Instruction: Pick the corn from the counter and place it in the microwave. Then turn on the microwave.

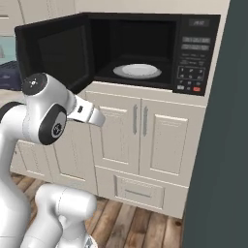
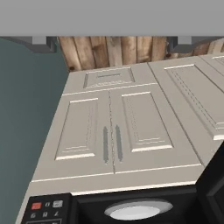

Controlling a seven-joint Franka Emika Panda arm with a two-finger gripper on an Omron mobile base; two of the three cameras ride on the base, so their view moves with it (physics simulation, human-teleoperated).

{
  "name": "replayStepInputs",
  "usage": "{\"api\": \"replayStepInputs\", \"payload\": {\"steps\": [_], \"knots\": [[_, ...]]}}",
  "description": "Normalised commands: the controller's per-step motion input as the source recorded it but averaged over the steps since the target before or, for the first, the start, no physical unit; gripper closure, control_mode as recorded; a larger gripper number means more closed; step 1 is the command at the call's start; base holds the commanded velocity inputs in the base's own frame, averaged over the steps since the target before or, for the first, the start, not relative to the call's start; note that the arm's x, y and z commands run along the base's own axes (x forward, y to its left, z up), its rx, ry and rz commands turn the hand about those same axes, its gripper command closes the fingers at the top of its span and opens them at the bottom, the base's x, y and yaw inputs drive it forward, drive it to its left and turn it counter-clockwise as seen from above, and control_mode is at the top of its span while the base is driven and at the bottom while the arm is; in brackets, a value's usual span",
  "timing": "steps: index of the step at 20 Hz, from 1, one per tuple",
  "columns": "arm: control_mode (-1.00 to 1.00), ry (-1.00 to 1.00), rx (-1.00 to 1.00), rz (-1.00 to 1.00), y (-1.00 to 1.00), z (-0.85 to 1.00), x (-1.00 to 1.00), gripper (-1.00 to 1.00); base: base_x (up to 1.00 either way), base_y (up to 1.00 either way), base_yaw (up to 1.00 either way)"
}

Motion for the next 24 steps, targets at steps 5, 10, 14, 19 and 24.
{"api": "replayStepInputs", "payload": {"steps": [5,10,14,19,24], "knots": [[1.0,0.0,0.0,0.0,0.0,0.0,0.0,-1.0,-0.23,0.32,0.15],[1.0,0.0,0.0,0.0,0.0,0.0,0.0,-1.0,-0.23,0.42,0.15],[1.0,0.0,0.0,0.0,0.0,0.0,0.0,-1.0,-0.26,0.47,0.15],[1.0,0.0,0.0,0.0,0.0,0.0,0.0,-1.0,-0.26,0.46,0.15],[1.0,0.0,0.0,0.0,0.0,0.0,0.0,-1.0,-0.25,0.46,0.15]]}}
